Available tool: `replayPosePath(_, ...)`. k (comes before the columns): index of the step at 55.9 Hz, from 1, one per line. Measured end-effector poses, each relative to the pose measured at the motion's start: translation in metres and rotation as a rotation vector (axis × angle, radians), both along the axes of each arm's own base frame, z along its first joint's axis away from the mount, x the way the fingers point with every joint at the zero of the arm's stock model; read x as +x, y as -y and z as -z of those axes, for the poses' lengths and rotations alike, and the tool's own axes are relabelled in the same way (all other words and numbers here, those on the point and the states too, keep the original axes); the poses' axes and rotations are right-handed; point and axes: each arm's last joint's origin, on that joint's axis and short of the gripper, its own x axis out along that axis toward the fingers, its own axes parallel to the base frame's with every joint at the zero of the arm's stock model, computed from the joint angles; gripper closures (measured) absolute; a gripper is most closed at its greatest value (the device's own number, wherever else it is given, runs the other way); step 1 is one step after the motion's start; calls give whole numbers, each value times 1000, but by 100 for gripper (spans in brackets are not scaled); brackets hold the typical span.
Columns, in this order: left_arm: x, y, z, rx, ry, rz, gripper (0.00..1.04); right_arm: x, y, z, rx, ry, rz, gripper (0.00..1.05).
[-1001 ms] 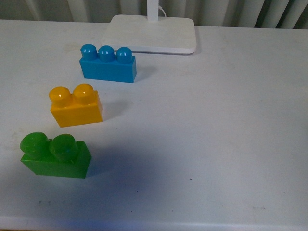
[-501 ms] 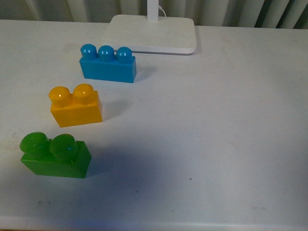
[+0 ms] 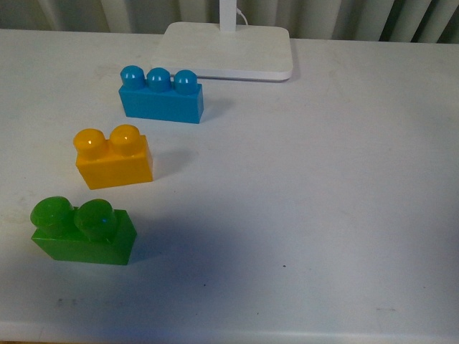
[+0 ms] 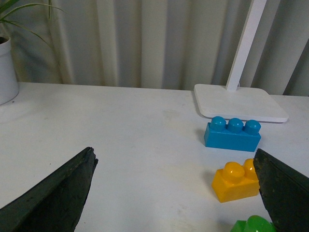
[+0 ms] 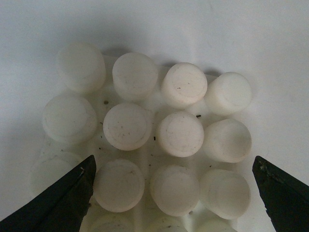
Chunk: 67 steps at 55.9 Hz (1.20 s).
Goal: Insert yellow block into base center
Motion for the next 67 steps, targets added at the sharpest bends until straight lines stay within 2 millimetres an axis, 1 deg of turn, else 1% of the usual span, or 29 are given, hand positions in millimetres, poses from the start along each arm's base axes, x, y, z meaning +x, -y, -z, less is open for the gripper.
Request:
replayPosePath(7, 0, 0, 0, 0, 0, 0, 6, 0, -2, 2, 1, -15, -24, 9)
replayPosePath(17, 0, 0, 0, 0, 0, 0, 6, 1, -8, 3, 46, -14, -41, 9)
replayPosePath(26, 0, 0, 0, 0, 0, 0, 6, 1, -29, 8, 138, -23, -45, 9)
replayPosePath(32, 0, 0, 0, 0, 0, 0, 6, 1, -50, 10, 162, -39, -75, 9)
replayPosePath(44, 0, 0, 0, 0, 0, 0, 6, -1, -99, 11, 189, -52, -135, 9)
replayPosePath(50, 0, 0, 0, 0, 0, 0, 6, -3, -134, 9, 223, -54, -169, 9)
replayPosePath(57, 0, 0, 0, 0, 0, 0, 6, -7, -163, 7, 255, -58, -186, 9)
replayPosePath(60, 0, 0, 0, 0, 0, 0, 6, -10, -183, 6, 269, -59, -198, 9)
replayPosePath(67, 0, 0, 0, 0, 0, 0, 6, -17, -208, 7, 304, -67, -201, 9)
